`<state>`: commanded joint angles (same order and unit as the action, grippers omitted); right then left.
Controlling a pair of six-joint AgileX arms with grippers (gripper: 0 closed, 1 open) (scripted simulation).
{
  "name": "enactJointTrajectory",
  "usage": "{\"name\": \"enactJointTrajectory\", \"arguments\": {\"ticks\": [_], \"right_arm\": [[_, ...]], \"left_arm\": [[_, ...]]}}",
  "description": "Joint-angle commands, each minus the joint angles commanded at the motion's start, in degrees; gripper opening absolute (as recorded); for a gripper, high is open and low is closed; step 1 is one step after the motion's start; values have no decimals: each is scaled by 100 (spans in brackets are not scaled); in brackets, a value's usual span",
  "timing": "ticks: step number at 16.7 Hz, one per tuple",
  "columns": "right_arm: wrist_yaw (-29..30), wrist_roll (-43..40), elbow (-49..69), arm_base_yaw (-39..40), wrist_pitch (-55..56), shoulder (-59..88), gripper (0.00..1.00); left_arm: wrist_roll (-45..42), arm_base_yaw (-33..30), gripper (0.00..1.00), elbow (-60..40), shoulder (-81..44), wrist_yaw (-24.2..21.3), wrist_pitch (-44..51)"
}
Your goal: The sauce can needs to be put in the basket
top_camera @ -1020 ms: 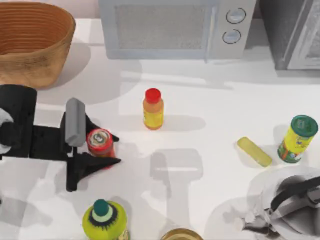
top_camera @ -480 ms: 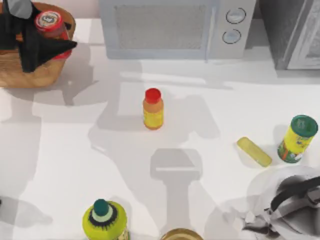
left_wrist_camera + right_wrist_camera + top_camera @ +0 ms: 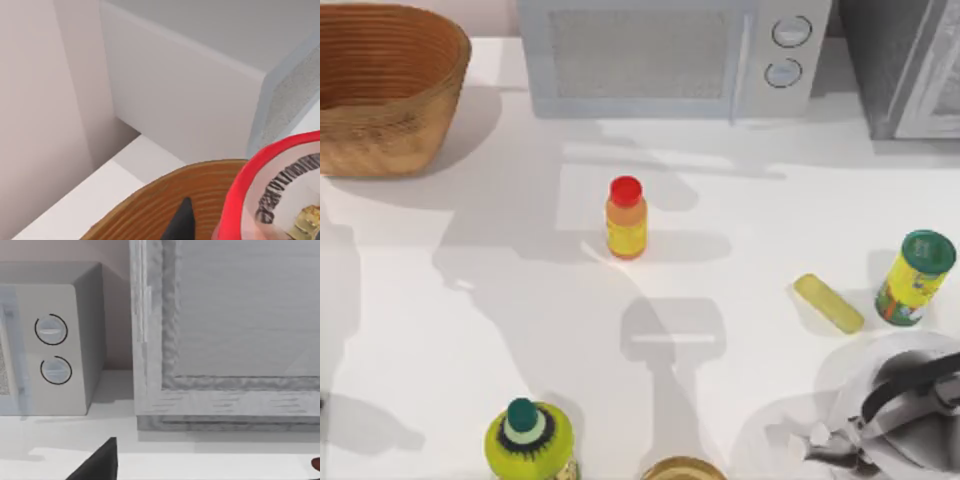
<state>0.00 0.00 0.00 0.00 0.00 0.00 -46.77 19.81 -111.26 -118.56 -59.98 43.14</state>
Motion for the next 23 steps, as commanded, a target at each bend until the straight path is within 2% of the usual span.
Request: {"name": "enactJointTrajectory", "arguments": {"ticks": [7, 16, 21, 23], "right_arm": [[0, 0, 0, 0, 0, 0, 100], [0, 0, 0, 0, 0, 0, 100], [0, 0, 0, 0, 0, 0, 100], [0, 0, 0, 0, 0, 0, 100]], "left_arm": [[97, 91, 0, -161, -53, 67, -2], [785, -407, 0, 331, -385, 424, -1370], [840, -440, 0, 367, -411, 450, -1469], [840, -440, 15, 367, -411, 450, -1469]]}}
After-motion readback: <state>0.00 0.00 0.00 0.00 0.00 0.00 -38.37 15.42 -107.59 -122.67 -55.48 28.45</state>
